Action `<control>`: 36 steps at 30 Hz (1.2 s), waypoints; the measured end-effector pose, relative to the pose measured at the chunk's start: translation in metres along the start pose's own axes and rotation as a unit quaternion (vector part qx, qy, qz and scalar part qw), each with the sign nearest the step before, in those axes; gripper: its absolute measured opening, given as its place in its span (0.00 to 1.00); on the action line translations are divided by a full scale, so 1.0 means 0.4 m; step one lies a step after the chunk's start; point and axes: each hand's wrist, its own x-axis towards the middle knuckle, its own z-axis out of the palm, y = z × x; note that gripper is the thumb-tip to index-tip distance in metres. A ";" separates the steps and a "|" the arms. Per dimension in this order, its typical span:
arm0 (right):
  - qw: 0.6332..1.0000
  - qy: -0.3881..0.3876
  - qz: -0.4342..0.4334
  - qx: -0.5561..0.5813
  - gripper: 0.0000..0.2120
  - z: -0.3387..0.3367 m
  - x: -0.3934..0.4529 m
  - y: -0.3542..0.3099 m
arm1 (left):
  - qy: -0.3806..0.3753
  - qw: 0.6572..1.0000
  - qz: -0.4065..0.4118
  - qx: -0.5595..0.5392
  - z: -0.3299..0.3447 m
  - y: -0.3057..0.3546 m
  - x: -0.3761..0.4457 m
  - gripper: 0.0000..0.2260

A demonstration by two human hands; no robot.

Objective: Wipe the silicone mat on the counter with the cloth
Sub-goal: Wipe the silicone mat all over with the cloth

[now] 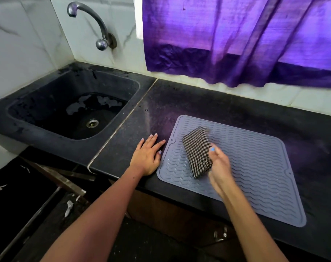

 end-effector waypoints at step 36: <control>0.680 -0.068 -0.225 -0.695 0.28 0.088 0.091 0.139 | -0.009 0.999 0.014 0.028 0.005 -0.005 0.002 0.31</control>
